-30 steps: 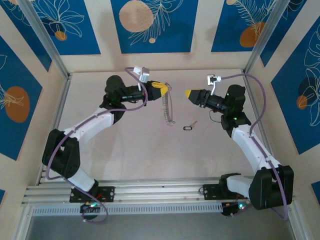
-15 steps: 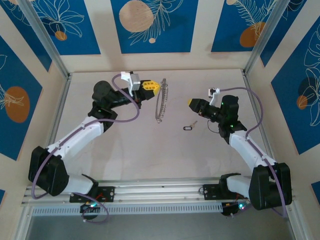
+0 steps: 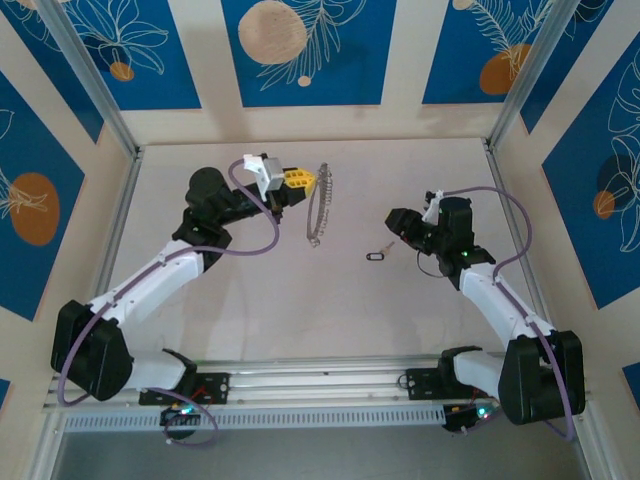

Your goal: Put the keys on the keyring

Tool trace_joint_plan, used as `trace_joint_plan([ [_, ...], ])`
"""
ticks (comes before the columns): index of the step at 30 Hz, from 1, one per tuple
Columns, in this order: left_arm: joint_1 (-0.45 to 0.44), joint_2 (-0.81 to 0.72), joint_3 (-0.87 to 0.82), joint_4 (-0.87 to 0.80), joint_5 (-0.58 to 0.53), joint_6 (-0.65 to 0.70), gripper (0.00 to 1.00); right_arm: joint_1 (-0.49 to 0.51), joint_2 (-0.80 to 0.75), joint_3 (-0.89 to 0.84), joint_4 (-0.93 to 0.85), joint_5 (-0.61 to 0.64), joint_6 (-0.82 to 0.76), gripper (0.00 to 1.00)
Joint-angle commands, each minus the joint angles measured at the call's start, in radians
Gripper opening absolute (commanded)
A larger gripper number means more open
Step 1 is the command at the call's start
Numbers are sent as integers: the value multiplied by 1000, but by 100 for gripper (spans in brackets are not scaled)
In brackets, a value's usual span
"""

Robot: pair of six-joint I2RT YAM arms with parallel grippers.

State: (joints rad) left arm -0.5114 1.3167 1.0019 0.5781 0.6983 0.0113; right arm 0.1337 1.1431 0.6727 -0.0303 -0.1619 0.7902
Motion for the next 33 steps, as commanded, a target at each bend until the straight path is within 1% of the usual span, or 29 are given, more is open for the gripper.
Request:
trace_joint_plan([
  [1,-9,-41,-24,26,-41,24,0,6,18,38,-181,98,12,47],
  [5,-12,-54,-51,8,-61,27,0,13,66,33,-238,157,15,46],
  [10,-13,-71,-85,10,-77,15,0,40,149,42,-249,218,17,45],
  [14,-15,-87,-114,24,-81,-2,0,100,253,124,-289,267,-32,43],
  [18,-15,-106,-136,25,-86,-7,0,165,371,234,-376,353,-100,39],
  [23,-16,-126,-146,21,-88,-10,0,220,481,320,-451,475,-148,36],
  [28,-16,-131,-146,19,-83,-12,0,265,543,363,-480,547,-173,32],
  [33,-15,-131,-147,23,-80,-14,0,293,577,399,-500,586,-188,31],
])
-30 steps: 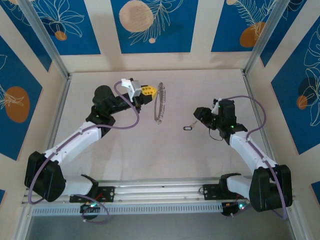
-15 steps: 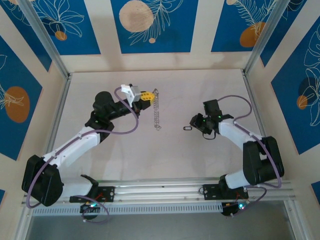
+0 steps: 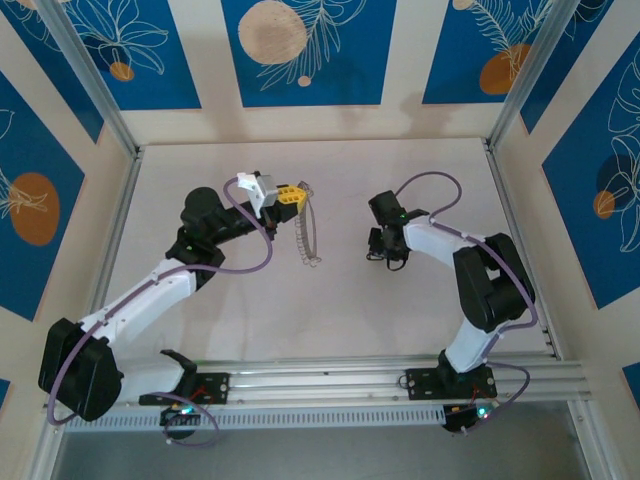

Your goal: Put the keys on the keyring

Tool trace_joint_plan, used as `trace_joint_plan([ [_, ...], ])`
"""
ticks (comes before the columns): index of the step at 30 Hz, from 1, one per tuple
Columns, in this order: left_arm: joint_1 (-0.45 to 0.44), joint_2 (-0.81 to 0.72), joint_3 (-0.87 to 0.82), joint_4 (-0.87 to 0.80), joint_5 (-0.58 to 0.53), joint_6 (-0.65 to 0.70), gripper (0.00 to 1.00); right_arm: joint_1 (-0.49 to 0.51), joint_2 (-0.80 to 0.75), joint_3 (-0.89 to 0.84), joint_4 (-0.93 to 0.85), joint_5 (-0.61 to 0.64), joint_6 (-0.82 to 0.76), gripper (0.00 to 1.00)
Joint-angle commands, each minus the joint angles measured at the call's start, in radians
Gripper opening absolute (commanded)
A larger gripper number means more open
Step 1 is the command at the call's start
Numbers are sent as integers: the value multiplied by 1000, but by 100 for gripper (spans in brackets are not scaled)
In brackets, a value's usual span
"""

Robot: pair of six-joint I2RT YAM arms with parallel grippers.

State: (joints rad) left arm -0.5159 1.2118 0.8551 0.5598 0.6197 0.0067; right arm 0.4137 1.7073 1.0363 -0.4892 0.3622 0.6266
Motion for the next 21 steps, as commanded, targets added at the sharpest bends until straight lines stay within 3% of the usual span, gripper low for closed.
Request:
trace_joint_plan([
  [1,-11,-25,-1,42,0,-8,0,14,16,38,-42,63,-25,31],
  [21,-11,-18,2,45,0,-4,0,15,101,80,-34,53,-33,25],
])
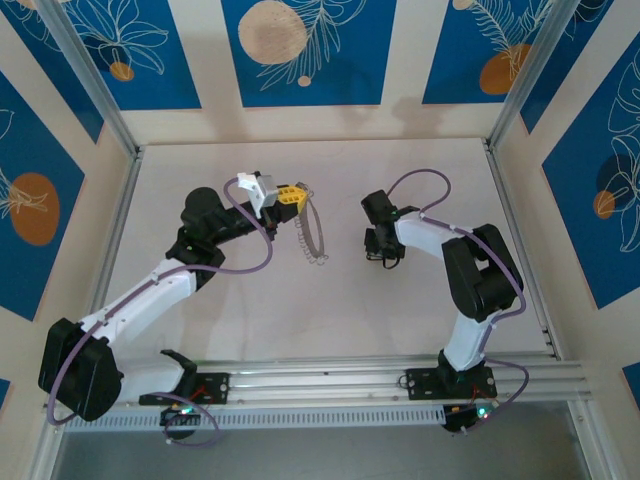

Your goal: Put the keys on the keyring

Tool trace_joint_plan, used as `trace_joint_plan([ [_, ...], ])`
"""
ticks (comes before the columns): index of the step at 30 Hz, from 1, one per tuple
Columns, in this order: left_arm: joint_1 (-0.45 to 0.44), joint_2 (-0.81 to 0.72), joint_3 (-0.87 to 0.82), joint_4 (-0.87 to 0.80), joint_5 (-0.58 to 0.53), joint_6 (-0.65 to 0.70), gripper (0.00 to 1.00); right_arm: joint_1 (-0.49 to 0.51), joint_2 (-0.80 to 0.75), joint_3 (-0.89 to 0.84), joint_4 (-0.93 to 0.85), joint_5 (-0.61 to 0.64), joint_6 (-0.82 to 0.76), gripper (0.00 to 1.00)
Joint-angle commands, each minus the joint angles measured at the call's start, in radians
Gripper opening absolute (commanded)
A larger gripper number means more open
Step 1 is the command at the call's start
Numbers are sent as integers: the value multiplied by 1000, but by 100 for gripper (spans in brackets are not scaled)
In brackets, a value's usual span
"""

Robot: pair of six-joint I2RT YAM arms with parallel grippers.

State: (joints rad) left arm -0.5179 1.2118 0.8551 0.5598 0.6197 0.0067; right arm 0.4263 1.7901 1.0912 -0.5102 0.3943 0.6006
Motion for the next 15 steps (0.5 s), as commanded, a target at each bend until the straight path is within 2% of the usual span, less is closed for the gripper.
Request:
trace_joint_plan([
  [1,-8,-17,2,45,1,-5,0,1,21,26,-13,20,-8,25],
  [11,-10,-17,7,50,0,-6,0,-4,35,32,-21,25,-8,20],
  [15,-10,-17,7,54,0,-9,0,-4,35,30,-25,29,-10,15],
])
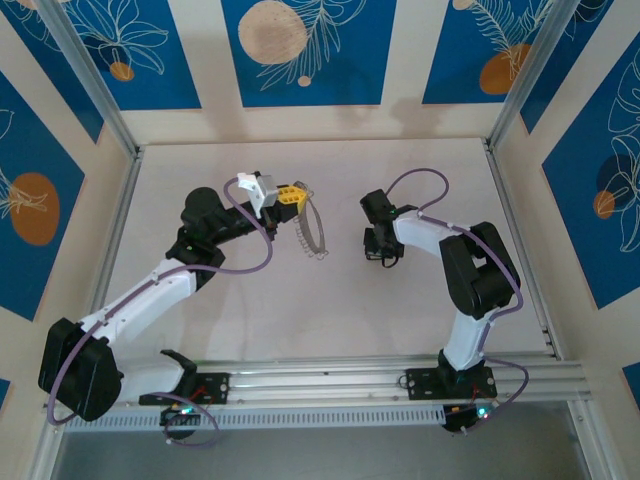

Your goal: Put the keys on the keyring

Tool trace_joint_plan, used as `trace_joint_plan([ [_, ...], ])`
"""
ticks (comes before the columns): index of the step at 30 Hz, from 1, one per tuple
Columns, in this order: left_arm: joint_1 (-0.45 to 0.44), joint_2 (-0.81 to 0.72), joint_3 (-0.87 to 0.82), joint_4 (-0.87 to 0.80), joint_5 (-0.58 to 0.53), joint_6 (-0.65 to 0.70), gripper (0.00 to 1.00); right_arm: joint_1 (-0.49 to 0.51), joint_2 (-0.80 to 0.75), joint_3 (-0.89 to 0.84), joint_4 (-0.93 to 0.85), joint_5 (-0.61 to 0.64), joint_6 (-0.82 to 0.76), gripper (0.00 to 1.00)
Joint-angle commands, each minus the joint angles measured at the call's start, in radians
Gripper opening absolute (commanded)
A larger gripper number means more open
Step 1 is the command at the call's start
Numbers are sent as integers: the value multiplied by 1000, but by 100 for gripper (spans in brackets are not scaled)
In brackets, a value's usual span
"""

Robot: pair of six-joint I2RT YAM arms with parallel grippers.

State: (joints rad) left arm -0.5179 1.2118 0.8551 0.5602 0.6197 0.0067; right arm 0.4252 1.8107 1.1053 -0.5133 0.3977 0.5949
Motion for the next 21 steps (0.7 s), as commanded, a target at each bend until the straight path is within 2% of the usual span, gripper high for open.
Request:
trace_joint_plan([
  [1,-10,-17,6,55,1,-10,0,-3,13,16,-24,26,-4,13],
  [6,-9,-18,7,57,0,-11,0,-3,3,14,-31,31,-4,0],
  [14,-10,-20,13,54,3,-19,0,6,-109,11,-39,7,-22,0],
  [21,-9,-25,16,43,3,-20,0,-9,-284,-27,34,-169,-25,0],
])
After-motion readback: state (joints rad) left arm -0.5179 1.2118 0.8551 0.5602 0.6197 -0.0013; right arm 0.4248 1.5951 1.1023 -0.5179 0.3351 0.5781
